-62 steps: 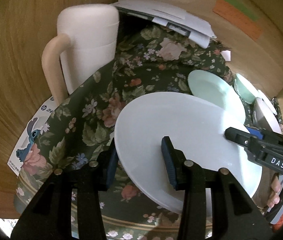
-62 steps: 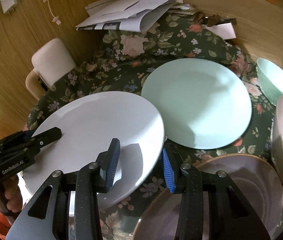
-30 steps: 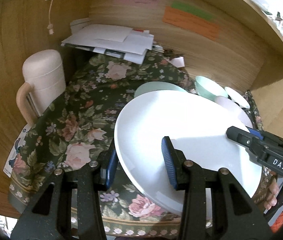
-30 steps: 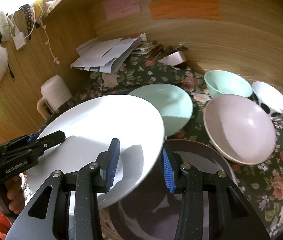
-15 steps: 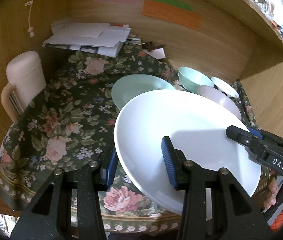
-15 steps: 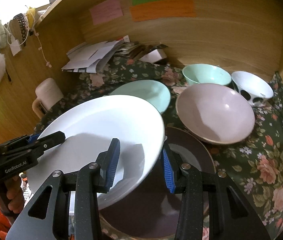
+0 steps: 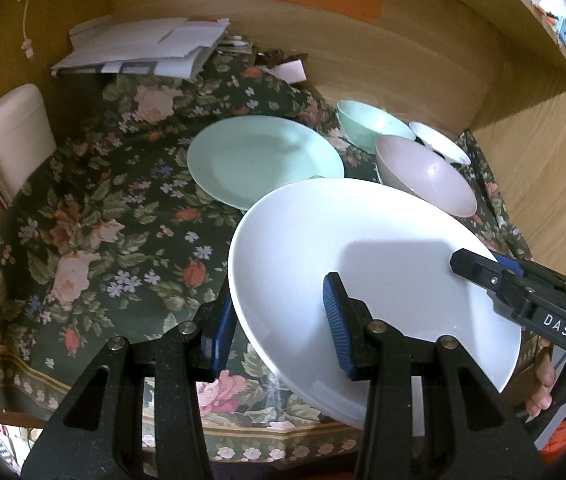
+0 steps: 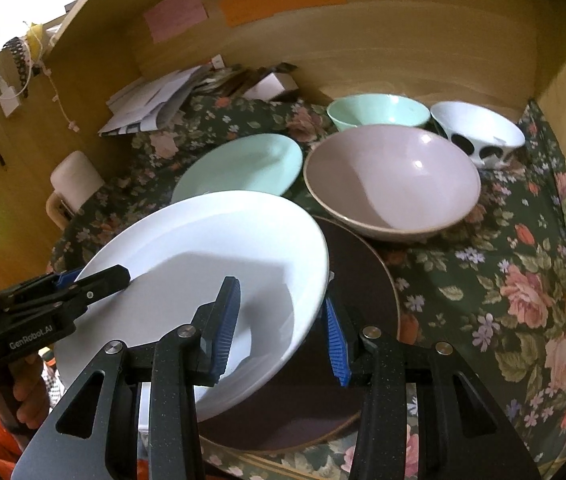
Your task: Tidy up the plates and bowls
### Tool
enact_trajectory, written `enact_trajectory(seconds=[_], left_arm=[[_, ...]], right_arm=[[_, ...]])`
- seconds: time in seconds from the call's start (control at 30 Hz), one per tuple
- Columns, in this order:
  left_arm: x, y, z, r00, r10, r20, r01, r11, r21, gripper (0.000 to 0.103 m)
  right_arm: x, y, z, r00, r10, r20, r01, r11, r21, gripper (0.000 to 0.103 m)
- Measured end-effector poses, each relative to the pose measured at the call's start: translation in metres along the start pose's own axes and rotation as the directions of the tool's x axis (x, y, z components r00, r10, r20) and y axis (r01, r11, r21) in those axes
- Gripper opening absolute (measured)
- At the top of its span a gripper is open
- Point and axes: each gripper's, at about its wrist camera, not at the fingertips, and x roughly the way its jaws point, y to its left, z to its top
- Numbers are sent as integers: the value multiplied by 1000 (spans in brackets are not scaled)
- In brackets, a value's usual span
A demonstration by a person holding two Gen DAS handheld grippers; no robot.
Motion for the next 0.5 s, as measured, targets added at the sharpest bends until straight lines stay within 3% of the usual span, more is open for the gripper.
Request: enact_trajectory(seconds=[0.5], left_arm=[[25,-15,-5,998,-4,-58,6,1000,28,42]], right_arm=[[10,-22,-15,999,-15,-39,17,998,61,37]])
